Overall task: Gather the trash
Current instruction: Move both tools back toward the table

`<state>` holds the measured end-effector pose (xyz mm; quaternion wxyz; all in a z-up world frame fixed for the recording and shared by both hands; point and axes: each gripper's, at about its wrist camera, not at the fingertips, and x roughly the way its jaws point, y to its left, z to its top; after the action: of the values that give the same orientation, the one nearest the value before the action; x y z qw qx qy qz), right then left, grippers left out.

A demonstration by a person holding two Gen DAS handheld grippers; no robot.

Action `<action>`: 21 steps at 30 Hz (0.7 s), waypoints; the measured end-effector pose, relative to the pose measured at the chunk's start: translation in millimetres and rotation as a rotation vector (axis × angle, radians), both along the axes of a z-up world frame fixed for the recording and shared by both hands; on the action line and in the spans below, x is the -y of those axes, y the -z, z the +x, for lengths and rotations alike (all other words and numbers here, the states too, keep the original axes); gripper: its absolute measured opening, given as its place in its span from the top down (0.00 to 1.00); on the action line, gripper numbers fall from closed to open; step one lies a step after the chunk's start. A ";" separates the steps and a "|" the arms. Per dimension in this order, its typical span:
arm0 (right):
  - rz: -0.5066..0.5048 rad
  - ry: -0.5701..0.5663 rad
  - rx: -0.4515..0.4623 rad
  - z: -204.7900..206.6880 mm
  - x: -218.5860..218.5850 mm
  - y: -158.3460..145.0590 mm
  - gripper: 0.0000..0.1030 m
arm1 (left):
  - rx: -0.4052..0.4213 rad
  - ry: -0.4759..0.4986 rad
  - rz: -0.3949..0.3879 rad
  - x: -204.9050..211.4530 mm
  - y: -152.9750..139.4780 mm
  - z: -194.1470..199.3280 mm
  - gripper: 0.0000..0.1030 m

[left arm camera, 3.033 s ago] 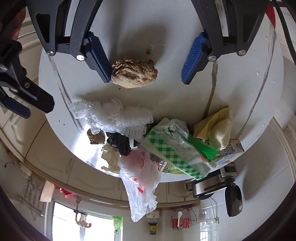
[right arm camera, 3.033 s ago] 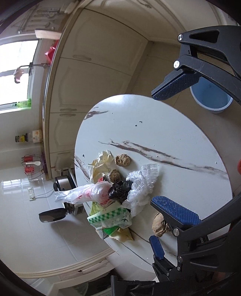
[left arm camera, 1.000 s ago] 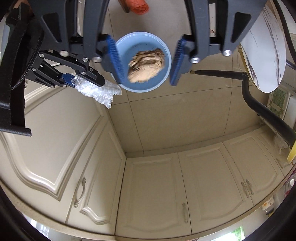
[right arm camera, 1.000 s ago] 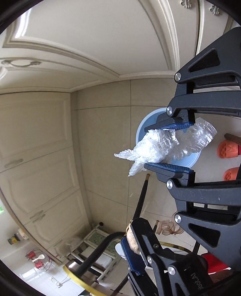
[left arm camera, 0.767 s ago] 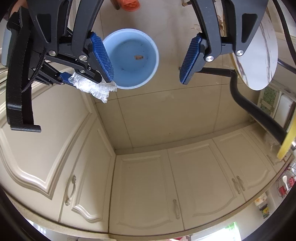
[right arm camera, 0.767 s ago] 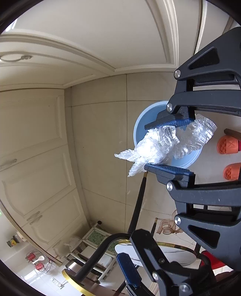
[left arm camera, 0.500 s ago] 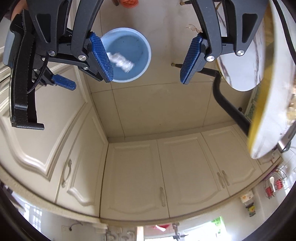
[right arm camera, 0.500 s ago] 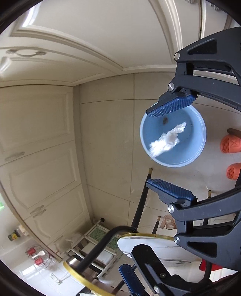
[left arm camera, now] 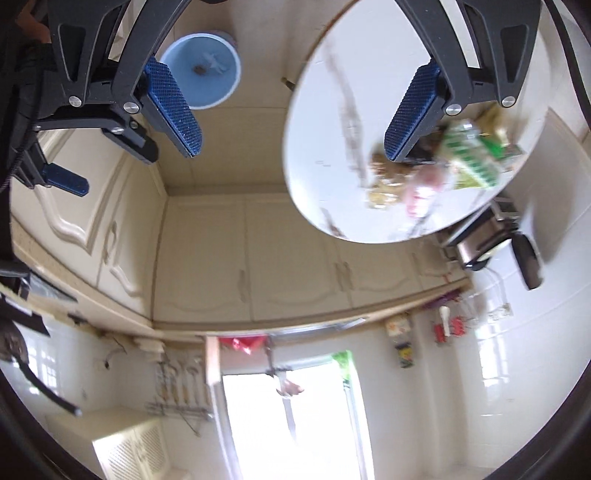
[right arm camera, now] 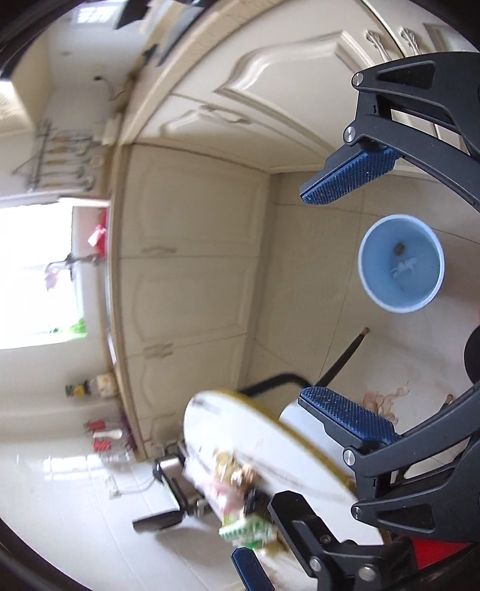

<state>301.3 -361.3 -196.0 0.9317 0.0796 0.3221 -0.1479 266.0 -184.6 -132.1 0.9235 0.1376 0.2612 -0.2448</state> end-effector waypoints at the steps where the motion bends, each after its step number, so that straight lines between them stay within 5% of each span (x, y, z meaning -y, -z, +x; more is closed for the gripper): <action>1: -0.004 -0.022 0.020 -1.7 -11.9 -9.2 0.01 | 0.012 -0.018 -0.008 -13.0 -3.9 -5.7 0.03; 10: -0.068 -0.193 0.053 27.5 -105.4 -46.4 0.00 | 0.068 -0.251 -0.041 -142.1 -8.7 -59.2 0.01; 16: -0.069 -0.282 0.004 65.2 -151.1 -30.3 0.00 | 0.019 -0.396 -0.045 -198.0 8.2 -42.0 0.01; 21: -0.062 -0.316 -0.055 101.7 -168.6 -6.4 0.00 | -0.061 -0.432 -0.033 -199.5 30.0 -5.6 0.01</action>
<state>403.0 -192.7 -189.5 0.9361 -0.0050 0.3515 -0.0114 260.4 14.8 -162.1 0.9484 0.0558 0.3082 -0.0497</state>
